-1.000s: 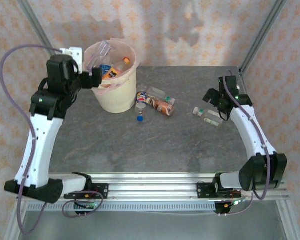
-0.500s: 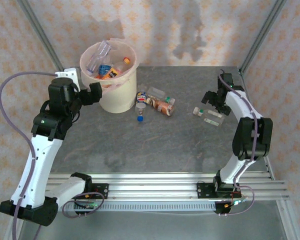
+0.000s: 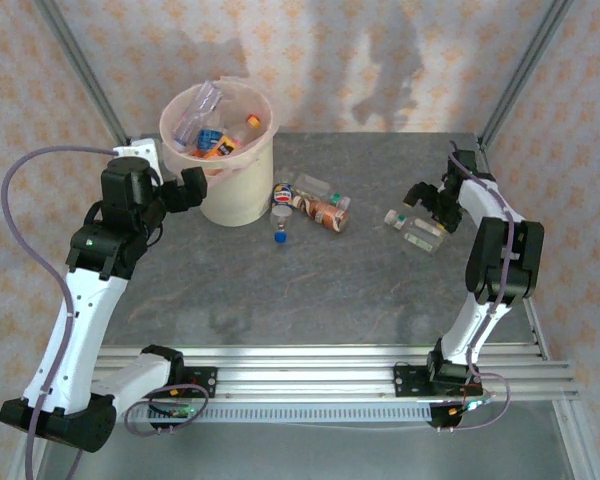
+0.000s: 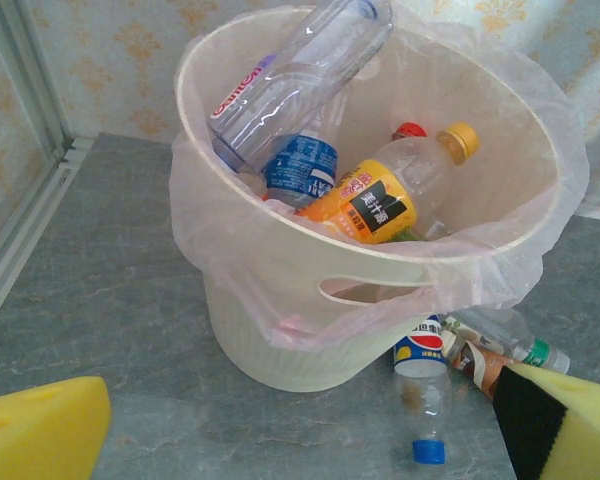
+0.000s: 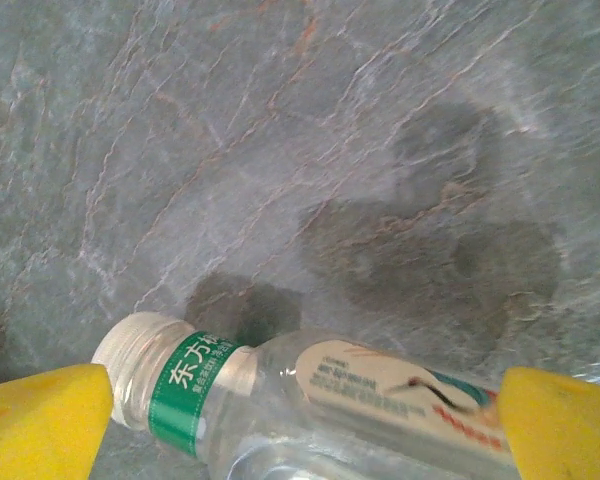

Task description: Put the plastic bottles in the bin

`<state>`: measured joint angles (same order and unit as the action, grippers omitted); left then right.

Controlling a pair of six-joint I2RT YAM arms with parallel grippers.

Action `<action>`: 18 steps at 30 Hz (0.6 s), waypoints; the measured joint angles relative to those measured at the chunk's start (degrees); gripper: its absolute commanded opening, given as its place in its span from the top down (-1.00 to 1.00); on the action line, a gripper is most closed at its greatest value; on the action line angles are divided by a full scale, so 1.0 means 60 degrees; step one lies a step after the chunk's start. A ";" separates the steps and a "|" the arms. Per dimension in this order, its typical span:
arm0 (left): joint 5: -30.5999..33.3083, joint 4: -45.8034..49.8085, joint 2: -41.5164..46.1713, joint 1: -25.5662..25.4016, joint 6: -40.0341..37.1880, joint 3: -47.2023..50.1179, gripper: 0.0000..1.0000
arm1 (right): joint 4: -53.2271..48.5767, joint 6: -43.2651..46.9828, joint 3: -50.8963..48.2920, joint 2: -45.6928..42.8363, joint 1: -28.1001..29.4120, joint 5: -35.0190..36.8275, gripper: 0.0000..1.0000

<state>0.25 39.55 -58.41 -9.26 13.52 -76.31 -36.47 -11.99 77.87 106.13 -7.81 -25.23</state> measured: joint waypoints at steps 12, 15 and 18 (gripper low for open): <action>-0.0255 -0.0055 -0.0062 0.0000 0.0124 0.0000 -1.00 | 0.0852 -0.0849 -0.2266 -0.1337 0.0051 -0.1439 -0.99; -0.0299 -0.0095 -0.0066 0.0000 0.0208 0.0000 -1.00 | 0.1053 -0.0994 -0.2670 -0.1752 0.0259 -0.1486 -0.99; -0.0353 -0.0157 -0.0131 0.0000 0.0266 0.0000 -1.00 | 0.1100 -0.1075 -0.2925 -0.1883 0.0692 -0.1330 -0.99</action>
<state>-1.87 38.61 -59.20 -9.26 15.11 -76.31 -29.87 -18.44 60.31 94.83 -3.66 -33.21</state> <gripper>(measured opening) 0.996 0.994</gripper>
